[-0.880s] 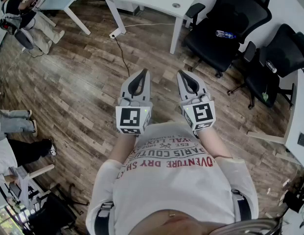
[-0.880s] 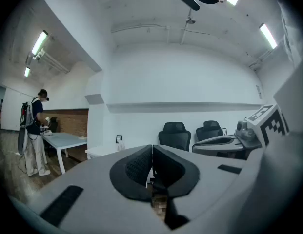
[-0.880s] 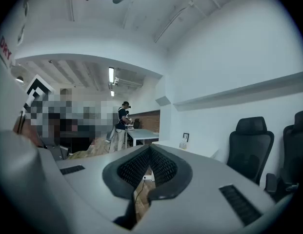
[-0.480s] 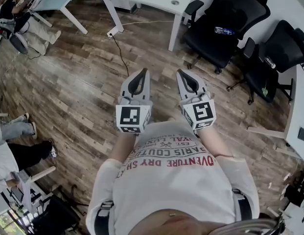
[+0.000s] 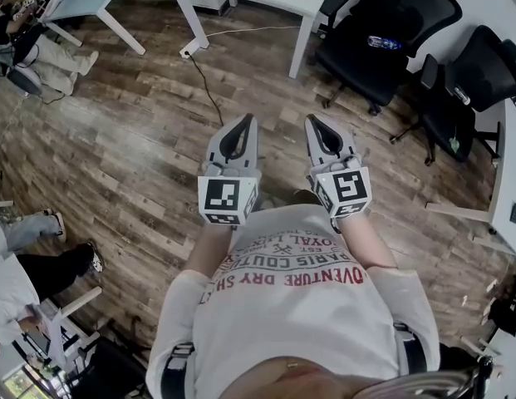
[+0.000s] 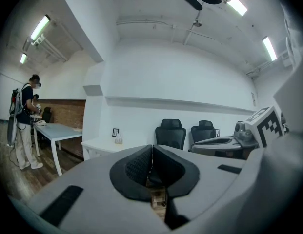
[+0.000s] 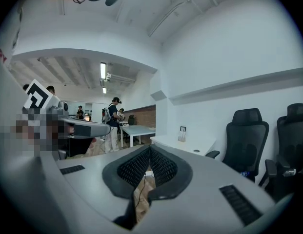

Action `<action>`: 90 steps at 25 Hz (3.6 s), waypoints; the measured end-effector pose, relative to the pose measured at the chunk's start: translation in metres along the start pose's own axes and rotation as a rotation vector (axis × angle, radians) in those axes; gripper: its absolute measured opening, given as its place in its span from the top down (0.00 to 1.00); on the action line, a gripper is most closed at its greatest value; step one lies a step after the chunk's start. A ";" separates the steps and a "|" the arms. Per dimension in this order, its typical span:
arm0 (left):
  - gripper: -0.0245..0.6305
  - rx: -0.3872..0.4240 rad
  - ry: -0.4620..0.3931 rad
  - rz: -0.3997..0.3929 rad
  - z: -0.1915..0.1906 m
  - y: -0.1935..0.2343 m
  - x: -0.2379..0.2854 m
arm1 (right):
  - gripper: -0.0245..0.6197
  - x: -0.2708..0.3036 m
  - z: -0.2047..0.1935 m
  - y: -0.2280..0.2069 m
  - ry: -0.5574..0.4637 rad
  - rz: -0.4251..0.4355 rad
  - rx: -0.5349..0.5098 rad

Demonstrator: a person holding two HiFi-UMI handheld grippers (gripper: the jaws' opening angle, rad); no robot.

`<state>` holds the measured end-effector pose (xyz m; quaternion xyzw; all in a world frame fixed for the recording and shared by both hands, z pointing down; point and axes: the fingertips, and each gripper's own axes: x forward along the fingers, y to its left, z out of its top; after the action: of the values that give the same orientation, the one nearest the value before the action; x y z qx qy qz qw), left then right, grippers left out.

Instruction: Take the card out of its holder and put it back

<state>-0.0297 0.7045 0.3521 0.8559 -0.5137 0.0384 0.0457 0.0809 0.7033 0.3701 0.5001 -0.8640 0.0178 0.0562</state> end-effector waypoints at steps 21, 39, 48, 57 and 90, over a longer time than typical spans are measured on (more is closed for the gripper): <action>0.93 -0.005 0.030 0.134 -0.005 0.037 0.186 | 0.92 0.140 0.005 -0.151 -0.015 0.123 0.025; 0.93 -0.049 0.079 0.122 0.003 0.066 0.377 | 0.92 0.284 -0.011 -0.317 0.085 0.172 0.101; 0.93 -0.071 0.068 0.038 0.008 0.164 0.453 | 0.92 0.393 0.001 -0.337 0.096 0.053 0.083; 0.93 -0.072 0.084 -0.054 0.027 0.327 0.512 | 0.92 0.541 0.021 -0.294 0.104 -0.047 0.103; 0.93 -0.087 0.234 -0.139 0.018 0.468 0.781 | 0.92 0.792 -0.006 -0.418 0.155 -0.020 0.223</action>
<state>-0.0758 -0.2003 0.4404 0.8762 -0.4457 0.1125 0.1447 0.0523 -0.1873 0.4569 0.5091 -0.8445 0.1520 0.0672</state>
